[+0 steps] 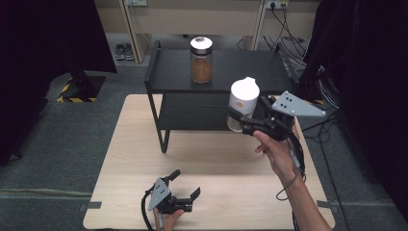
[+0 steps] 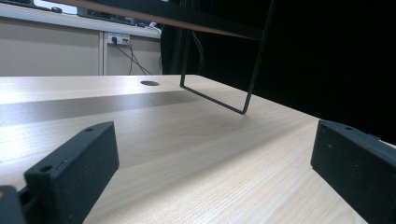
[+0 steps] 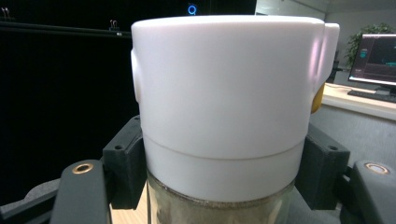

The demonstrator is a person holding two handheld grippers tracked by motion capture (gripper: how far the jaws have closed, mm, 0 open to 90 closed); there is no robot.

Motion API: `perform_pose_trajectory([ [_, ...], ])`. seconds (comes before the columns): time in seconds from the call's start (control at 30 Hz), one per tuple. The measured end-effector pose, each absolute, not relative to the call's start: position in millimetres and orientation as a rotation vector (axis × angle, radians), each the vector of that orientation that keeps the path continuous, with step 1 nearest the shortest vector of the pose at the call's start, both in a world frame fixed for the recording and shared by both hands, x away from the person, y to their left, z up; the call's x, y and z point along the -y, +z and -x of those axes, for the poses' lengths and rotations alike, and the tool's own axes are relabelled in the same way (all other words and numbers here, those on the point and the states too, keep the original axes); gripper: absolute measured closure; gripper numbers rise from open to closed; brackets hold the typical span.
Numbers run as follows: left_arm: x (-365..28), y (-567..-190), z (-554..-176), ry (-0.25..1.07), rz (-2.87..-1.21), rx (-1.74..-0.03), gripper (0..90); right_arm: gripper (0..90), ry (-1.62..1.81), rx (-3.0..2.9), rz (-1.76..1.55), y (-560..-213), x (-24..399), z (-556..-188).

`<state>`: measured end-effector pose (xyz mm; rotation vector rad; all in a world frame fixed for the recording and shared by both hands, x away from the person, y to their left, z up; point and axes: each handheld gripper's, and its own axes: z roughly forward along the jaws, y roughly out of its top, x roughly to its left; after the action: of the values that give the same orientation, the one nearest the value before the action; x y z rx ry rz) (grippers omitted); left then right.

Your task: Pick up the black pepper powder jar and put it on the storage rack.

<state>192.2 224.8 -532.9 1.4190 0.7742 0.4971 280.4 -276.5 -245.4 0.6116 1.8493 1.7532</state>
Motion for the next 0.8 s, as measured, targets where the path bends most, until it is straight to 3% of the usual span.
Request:
perform_pose_trajectory([
  [0.8,-225,-533,-192,0.497,-1.415,-0.774,0.4,30.7,1.734,-1.78,-0.717,-193,254,-328],
])
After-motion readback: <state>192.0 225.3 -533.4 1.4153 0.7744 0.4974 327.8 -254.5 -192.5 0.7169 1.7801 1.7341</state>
